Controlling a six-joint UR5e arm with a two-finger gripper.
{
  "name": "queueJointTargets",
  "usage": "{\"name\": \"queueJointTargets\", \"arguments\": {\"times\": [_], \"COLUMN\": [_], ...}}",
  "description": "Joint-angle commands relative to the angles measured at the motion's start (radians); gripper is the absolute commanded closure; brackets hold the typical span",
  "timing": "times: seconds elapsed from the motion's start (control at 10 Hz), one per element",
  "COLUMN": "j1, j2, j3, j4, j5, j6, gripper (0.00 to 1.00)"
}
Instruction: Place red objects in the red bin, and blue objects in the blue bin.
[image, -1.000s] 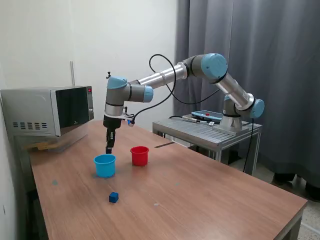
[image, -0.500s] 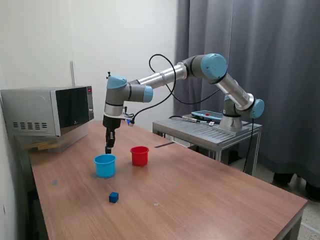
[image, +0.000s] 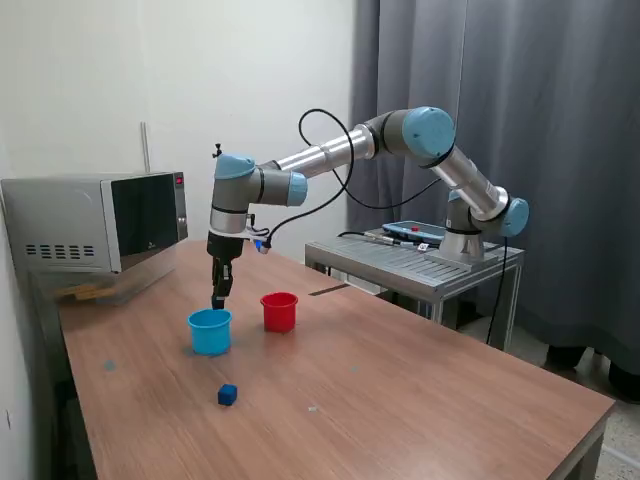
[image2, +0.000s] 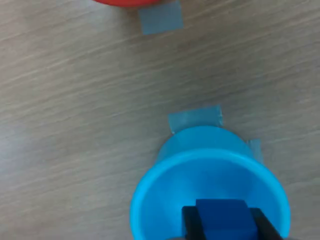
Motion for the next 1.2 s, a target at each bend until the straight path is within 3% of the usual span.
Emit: {"name": "queueJointTargets", "arguments": {"times": [0.0,0.2,1.1], "j1": [0.005,0.006,0.008], "j2": [0.0,0.0,0.0], "j3": [-0.002,-0.001,0.004], "j4": [-0.006,-0.009,-0.008], "j5": [0.032,0.046,0.043], "j6": [-0.034,-0.038,-0.038], "gripper": [1.0,1.0,1.0]}}
